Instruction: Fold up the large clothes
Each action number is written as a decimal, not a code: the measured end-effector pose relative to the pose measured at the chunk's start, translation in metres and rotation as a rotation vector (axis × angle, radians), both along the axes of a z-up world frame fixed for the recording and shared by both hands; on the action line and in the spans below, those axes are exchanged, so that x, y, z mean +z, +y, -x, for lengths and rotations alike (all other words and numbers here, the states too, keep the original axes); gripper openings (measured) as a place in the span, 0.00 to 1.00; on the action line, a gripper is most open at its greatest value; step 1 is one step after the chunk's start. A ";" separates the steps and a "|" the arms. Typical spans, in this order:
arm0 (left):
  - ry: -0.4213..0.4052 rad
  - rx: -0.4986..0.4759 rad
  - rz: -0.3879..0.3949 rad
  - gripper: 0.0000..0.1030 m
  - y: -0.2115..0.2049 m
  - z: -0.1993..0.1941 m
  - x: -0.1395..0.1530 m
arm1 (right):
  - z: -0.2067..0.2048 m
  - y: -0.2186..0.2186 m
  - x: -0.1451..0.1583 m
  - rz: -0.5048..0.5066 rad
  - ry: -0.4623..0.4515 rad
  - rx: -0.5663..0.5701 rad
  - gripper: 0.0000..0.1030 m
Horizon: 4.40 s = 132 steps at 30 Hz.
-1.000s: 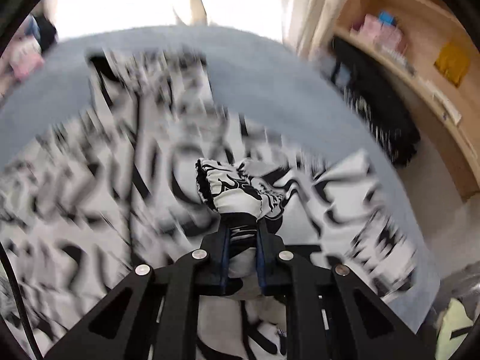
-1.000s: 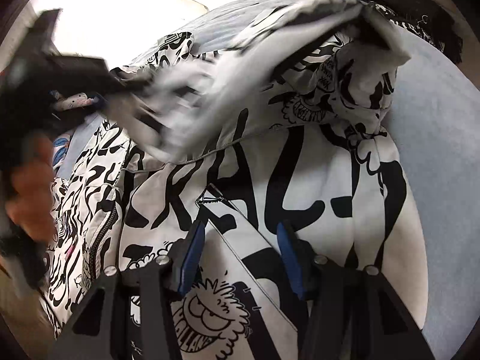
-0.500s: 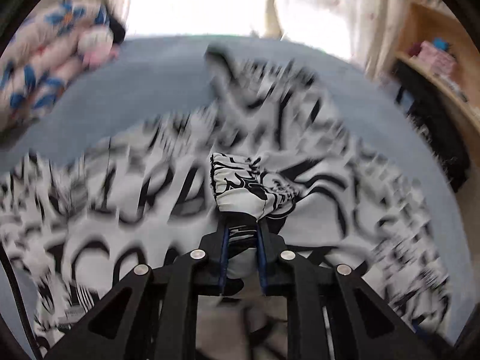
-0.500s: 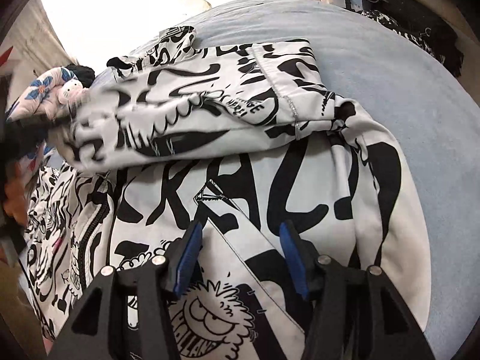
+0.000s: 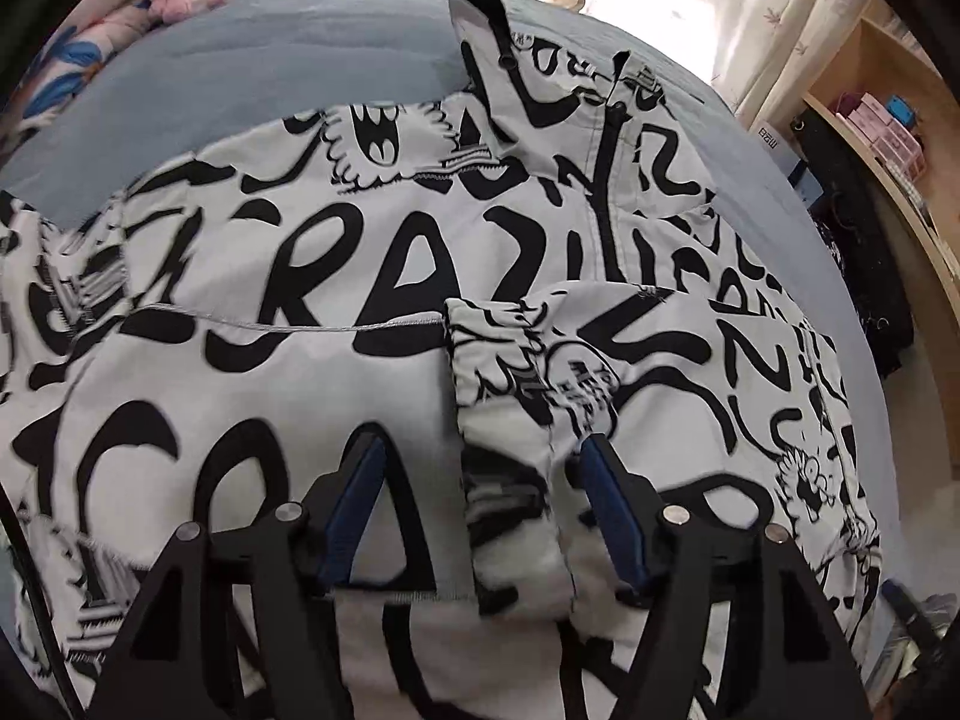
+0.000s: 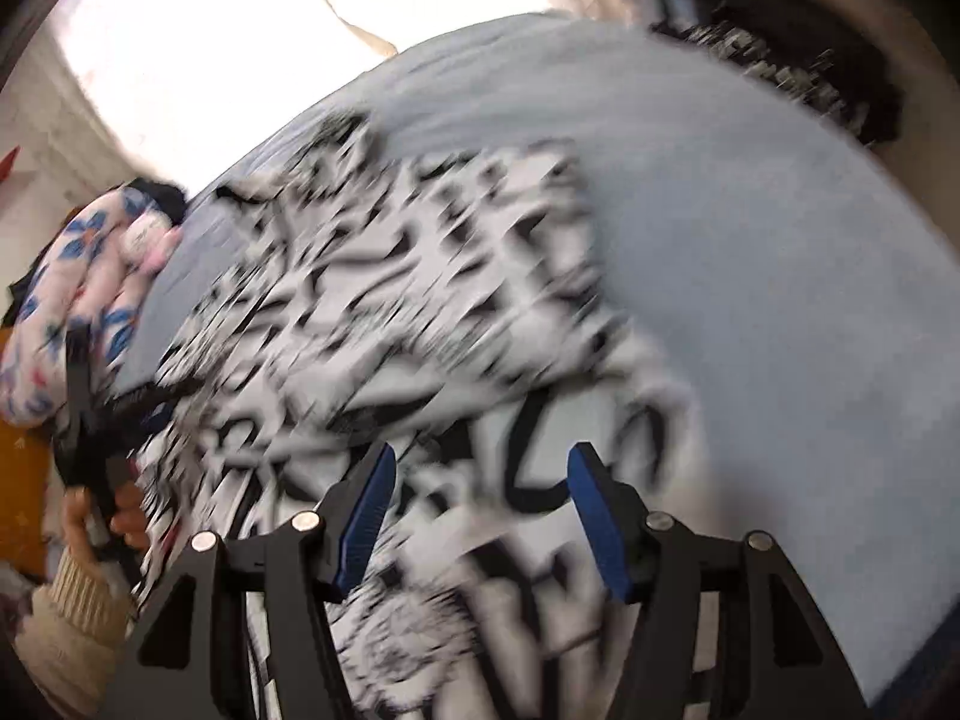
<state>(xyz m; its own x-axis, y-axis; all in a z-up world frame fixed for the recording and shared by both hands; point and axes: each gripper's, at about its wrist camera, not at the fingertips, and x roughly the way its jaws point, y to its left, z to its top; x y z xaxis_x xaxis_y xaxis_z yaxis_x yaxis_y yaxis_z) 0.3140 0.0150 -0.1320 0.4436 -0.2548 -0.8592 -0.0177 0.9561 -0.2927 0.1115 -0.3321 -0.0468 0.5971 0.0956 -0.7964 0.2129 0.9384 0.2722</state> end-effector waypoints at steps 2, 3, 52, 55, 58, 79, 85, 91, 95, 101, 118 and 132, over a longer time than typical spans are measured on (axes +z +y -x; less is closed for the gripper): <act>0.013 -0.005 0.004 0.64 -0.003 -0.009 -0.006 | -0.011 -0.010 0.002 0.092 0.036 -0.003 0.64; 0.012 -0.011 0.004 0.64 -0.004 -0.010 -0.006 | -0.016 -0.012 -0.003 0.129 0.063 0.018 0.64; -0.060 0.005 -0.145 0.08 -0.014 -0.094 -0.026 | -0.245 -0.079 -0.074 0.134 0.157 -0.094 0.04; -0.062 -0.010 -0.172 0.08 -0.018 -0.087 -0.021 | -0.242 -0.066 -0.057 0.227 0.160 -0.085 0.06; -0.108 -0.013 -0.206 0.08 -0.021 -0.076 -0.001 | -0.226 -0.055 -0.026 0.236 0.091 -0.096 0.07; -0.082 -0.150 -0.159 0.42 -0.126 0.010 -0.018 | -0.140 0.091 -0.060 0.108 0.140 0.156 0.41; -0.098 -0.164 -0.167 0.42 -0.113 0.018 -0.018 | -0.116 0.017 -0.054 0.112 0.127 -0.012 0.37; -0.115 -0.152 -0.190 0.42 -0.113 0.025 -0.016 | -0.097 -0.007 -0.048 0.044 0.112 -0.042 0.29; -0.111 -0.136 -0.200 0.42 -0.112 0.029 -0.008 | -0.095 0.007 -0.046 0.125 0.118 -0.036 0.32; -0.160 -0.100 -0.268 0.54 -0.112 0.049 0.016 | -0.089 0.017 -0.043 0.162 0.119 -0.049 0.35; -0.170 -0.082 -0.274 0.58 -0.102 0.097 0.057 | -0.062 0.042 -0.030 0.174 0.128 -0.024 0.35; -0.203 -0.104 -0.310 0.58 -0.081 0.168 0.097 | -0.017 0.074 0.017 0.195 0.045 0.016 0.36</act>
